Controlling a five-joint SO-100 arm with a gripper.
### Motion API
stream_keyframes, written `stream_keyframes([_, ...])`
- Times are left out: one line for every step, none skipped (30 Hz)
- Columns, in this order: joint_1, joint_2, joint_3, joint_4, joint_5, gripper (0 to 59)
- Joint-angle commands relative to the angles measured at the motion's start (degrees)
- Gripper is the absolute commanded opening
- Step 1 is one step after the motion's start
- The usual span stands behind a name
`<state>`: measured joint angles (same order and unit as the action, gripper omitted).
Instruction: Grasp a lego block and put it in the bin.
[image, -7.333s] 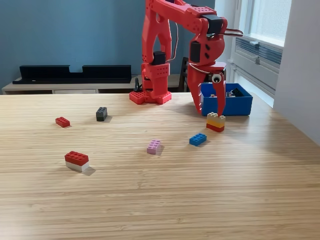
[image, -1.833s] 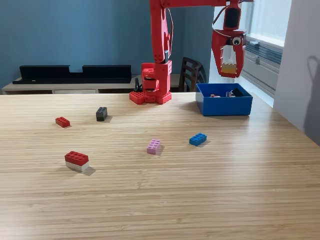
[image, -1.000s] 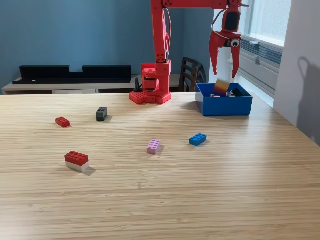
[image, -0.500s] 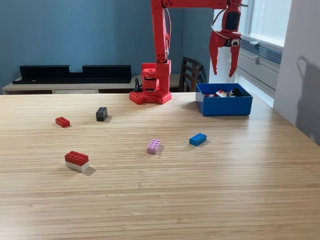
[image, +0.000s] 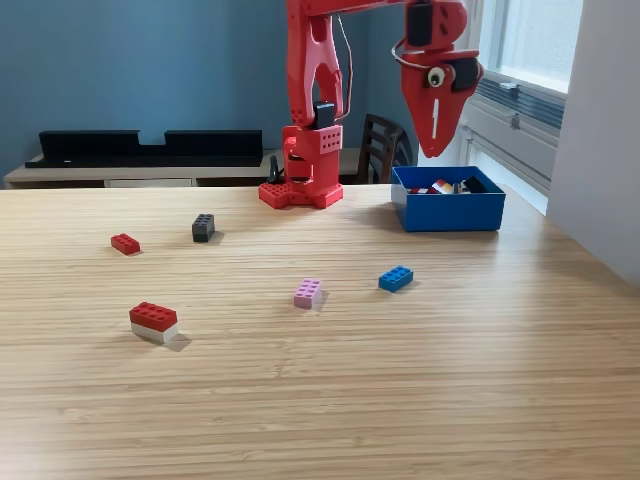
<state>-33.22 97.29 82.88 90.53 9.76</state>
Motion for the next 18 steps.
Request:
stream_keyframes([15.6,4.5,-2.8,-3.4,-3.8,0.1])
stream_keyframes([17.8,4.5,-2.5,-4.1,-4.7,0.0])
stream_keyframes([19.6,4.5,-2.3,-4.7,-5.4,0.0])
stream_keyframes([21.0,4.5,-1.9,-5.3,-6.1,0.0])
stream_keyframes([22.1,4.5,-1.6,-5.8,-6.5,0.0])
stream_keyframes([22.9,4.5,-1.1,-6.2,-6.9,0.0])
stream_keyframes([23.4,4.5,-0.6,-6.5,-7.3,0.0])
stream_keyframes([23.8,4.5,-0.3,-6.8,-7.6,0.0])
stream_keyframes([24.2,4.5,0.0,-7.0,-7.6,0.0])
stream_keyframes([24.6,4.5,0.2,-7.2,-7.6,0.0])
stream_keyframes([24.9,4.5,0.3,-7.3,-7.6,0.0])
stream_keyframes([25.2,4.5,0.4,-7.4,-7.6,0.0])
stream_keyframes([25.4,4.5,0.4,-7.4,-7.6,0.0])
stream_keyframes([25.8,4.5,0.5,-7.4,-7.7,0.0])
stream_keyframes([26.0,4.5,0.5,-7.5,-7.9,0.0])
stream_keyframes([26.5,4.5,0.5,-7.6,-8.1,0.0])
stream_keyframes([26.8,4.5,0.6,-7.7,-8.3,0.0])
stream_keyframes([27.2,4.5,0.9,-8.2,-8.3,0.0])
